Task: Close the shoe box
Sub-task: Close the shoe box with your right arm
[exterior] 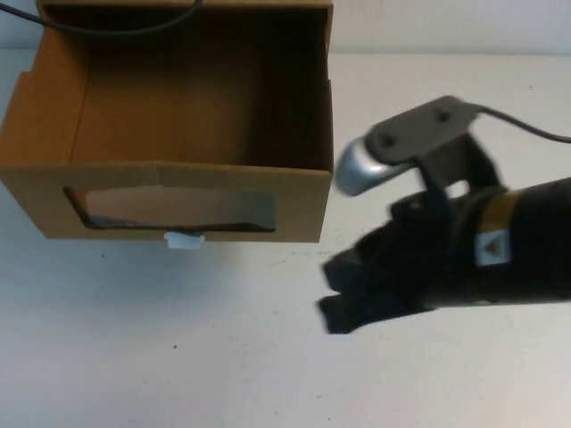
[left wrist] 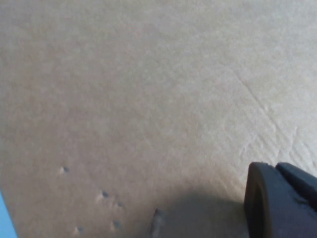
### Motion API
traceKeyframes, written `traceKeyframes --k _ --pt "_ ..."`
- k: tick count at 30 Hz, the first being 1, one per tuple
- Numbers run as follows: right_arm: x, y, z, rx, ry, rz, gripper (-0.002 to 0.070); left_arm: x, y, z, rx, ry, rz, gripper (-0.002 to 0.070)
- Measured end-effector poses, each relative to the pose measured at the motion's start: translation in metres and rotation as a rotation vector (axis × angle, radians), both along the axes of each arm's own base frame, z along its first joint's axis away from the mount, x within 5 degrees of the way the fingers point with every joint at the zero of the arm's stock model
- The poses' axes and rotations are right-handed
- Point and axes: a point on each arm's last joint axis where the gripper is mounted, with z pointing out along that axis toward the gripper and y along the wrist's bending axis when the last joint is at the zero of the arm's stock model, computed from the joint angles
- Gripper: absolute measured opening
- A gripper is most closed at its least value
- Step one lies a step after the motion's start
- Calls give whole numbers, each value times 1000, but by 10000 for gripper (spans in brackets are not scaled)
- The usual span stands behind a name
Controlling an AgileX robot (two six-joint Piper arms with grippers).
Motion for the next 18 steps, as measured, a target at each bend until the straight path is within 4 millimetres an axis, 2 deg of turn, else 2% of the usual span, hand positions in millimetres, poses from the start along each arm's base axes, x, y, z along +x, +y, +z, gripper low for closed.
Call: traceKeyframes --k 3,6,12,18 --pt "-4 43 -2 67 -151 70 -11 0 0 0 0 0 0 -2" --pt "-1 70 -7 170 -234 88 -11 0 0 0 -1 1 1 -2" --pt "23 105 -20 217 -257 86 -11 0 0 0 -2 1 1 -2" --pt "52 125 -17 223 -291 59 -11 0 0 0 -6 2 0 -2"
